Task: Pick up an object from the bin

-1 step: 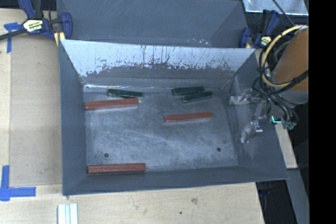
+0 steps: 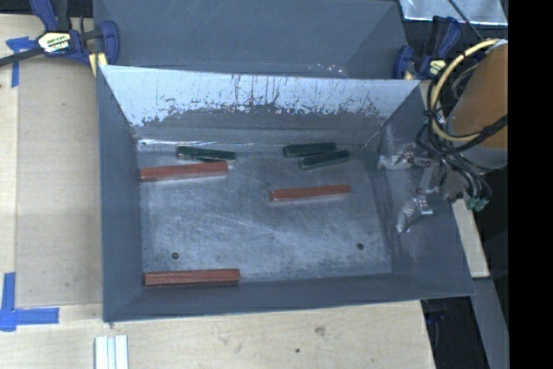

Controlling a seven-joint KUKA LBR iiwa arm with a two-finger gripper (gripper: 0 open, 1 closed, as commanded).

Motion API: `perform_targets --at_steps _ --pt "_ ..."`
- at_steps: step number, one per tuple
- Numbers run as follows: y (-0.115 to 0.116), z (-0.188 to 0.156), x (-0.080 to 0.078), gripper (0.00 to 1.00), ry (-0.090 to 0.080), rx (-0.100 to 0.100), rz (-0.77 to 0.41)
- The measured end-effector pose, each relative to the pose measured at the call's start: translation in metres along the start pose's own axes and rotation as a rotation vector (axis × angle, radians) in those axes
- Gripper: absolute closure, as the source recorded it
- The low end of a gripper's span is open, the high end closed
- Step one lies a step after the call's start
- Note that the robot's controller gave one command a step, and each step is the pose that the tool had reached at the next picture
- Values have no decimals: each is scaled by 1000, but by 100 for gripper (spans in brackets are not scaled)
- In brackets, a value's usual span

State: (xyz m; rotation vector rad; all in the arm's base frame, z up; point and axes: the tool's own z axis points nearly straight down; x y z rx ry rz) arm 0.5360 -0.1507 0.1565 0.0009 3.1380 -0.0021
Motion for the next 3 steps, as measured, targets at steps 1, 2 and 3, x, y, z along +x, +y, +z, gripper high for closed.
perform_targets --at_steps 1,2,3 --pt "62 79 -49 100 -19 1 -54" --pt "62 79 -49 100 -19 1 -54" --pt "61 -46 -41 100 0 -1 -43"
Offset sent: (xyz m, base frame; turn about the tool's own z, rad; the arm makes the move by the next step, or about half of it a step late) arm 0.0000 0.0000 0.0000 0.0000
